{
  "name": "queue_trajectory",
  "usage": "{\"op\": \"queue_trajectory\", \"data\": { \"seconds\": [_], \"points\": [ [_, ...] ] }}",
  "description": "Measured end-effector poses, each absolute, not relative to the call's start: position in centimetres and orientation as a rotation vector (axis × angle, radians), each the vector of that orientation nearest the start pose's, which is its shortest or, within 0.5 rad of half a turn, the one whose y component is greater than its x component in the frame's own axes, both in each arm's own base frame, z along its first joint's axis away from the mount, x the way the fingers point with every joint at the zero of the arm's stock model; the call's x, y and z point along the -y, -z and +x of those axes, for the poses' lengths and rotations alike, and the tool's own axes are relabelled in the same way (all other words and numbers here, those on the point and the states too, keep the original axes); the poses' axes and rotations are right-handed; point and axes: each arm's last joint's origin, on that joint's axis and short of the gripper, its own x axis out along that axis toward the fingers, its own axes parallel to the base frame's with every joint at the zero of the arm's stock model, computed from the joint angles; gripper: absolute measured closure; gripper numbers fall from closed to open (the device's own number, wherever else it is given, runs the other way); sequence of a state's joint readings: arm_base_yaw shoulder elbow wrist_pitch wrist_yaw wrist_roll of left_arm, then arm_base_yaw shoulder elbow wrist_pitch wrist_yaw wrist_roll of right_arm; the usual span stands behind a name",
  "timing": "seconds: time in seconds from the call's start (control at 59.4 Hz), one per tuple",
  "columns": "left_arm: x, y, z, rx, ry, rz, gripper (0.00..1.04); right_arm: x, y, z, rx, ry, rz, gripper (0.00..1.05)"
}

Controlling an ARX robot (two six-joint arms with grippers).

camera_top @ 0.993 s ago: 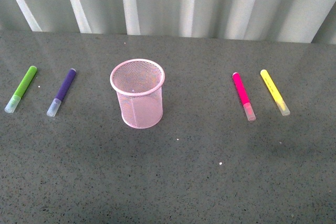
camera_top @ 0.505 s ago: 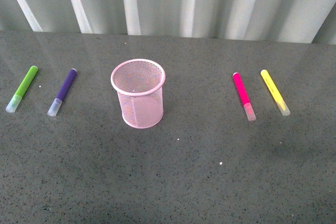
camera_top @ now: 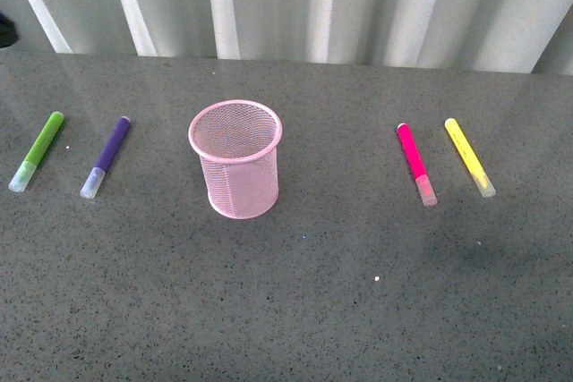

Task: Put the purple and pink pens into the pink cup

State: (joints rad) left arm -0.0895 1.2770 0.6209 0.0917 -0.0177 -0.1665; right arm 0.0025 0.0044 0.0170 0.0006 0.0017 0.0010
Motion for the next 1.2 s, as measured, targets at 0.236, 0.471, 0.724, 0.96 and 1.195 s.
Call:
{"op": "queue_trajectory", "data": {
  "seconds": [0.236,0.471,0.724,0.96,1.195],
  "points": [
    [4.3,-18.4,30.5,-0.765,0.165,-0.018,0.07,0.0,-16.9,9.7,0.013,-0.001,0.001,0.07],
    [5.0,-16.3,33.5,-0.851,0.177,0.038,0.07,0.0,-16.9,9.7,0.013,-0.001,0.001,0.07],
    [5.3,-13.6,36.2,-0.903,0.145,0.069,0.07,0.0,-16.9,9.7,0.013,-0.001,0.001,0.07],
    [5.0,-10.7,38.5,-0.959,0.128,0.112,0.07,0.0,-16.9,9.7,0.013,-0.001,0.001,0.07],
    [4.6,-9.7,40.7,-0.972,0.110,0.111,0.07,0.0,-16.9,9.7,0.013,-0.001,0.001,0.07]
  ]
}}
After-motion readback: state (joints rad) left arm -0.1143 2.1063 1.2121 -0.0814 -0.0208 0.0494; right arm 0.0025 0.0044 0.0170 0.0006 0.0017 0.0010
